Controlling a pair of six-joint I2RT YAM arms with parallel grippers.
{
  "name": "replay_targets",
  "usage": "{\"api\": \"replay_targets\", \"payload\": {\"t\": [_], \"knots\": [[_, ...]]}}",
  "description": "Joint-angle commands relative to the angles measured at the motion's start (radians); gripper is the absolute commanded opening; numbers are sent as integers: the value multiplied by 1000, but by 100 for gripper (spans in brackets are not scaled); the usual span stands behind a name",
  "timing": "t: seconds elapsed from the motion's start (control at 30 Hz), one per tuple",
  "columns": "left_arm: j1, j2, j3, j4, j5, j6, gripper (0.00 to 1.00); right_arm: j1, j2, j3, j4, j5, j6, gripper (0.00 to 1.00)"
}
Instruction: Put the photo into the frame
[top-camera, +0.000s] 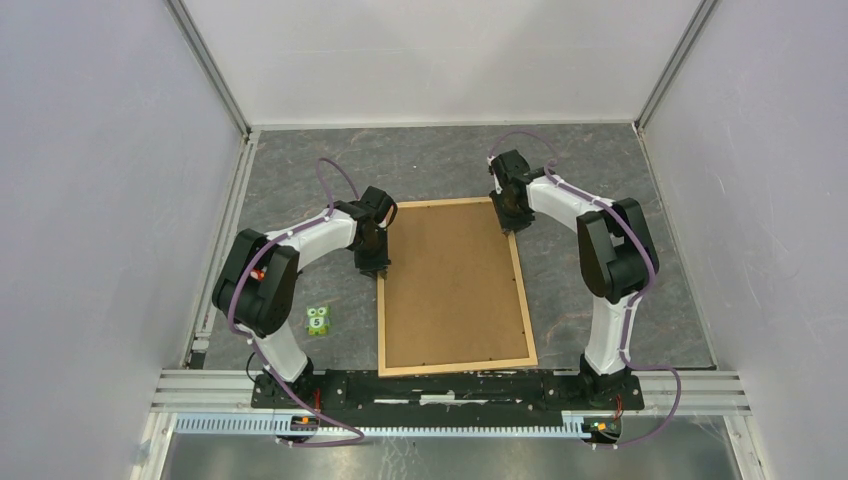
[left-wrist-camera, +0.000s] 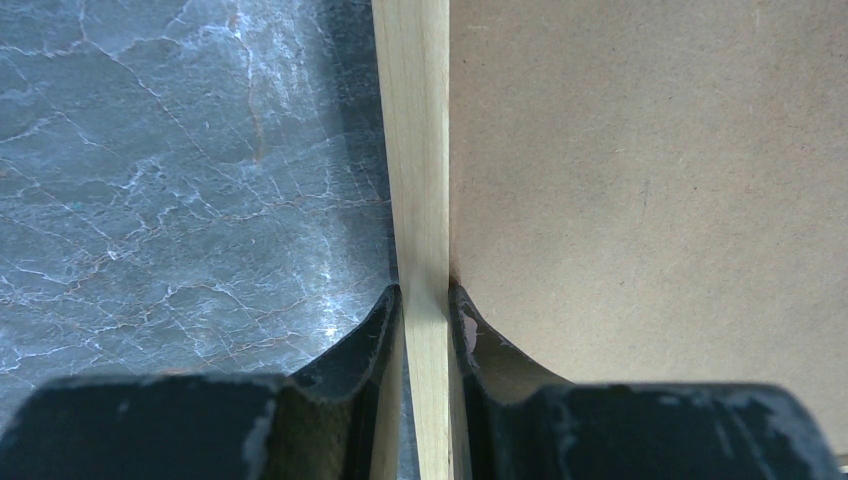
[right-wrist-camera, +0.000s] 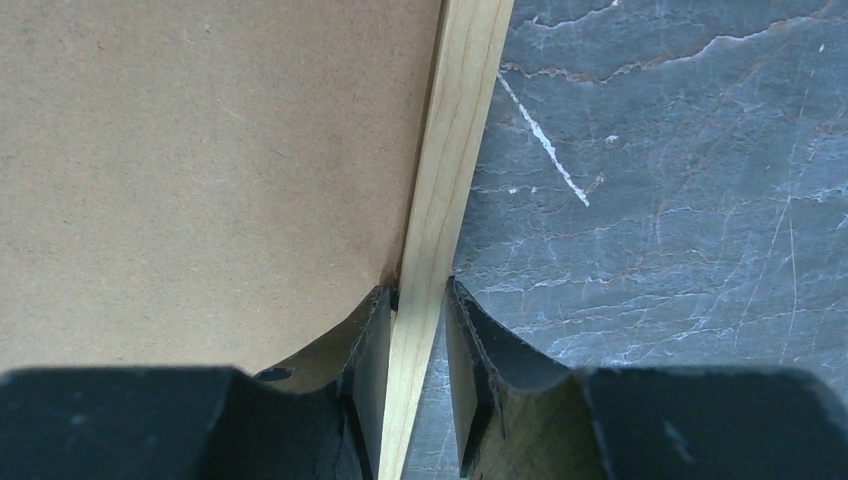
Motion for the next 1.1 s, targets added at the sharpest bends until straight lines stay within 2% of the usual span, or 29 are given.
{"api": "replay_targets", "payload": {"t": [0.0, 0.1, 0.2, 0.27, 0.33, 0.43, 0.5, 0.6, 0.83, 0.97, 1.07], "knots": [[-11, 10, -37, -40, -59, 52, 22, -33, 146, -95, 25, 21, -10, 34], [-11, 9, -36, -39, -58, 54, 22, -56, 113, -114, 65, -117, 2, 38], [-11, 12, -34, -38, -57, 54, 22, -101, 34, -136, 137, -368, 28, 44], [-11, 14, -32, -40, -58, 55, 22, -136, -30, -165, 201, -520, 47, 51], [-11, 19, -28, -42, -58, 58, 22, -165, -104, -196, 248, -600, 61, 61], [-11, 31, -18, -47, -55, 63, 22, -178, -187, -204, 237, -559, 27, 77], [-10, 43, -8, -45, -39, 63, 23, -179, -214, -215, 214, -508, 2, 82], [15, 74, 12, -34, 9, 60, 23, -176, -238, -291, 226, -477, 5, 82], [69, 239, 133, -16, 181, 34, 24, -85, -353, -564, 462, -526, 147, 82], [72, 392, 323, -12, 295, 21, 25, -53, -475, -715, 629, -549, 304, 82], [72, 486, 504, -23, 308, 8, 25, -19, -573, -840, 791, -564, 454, 82]]}}
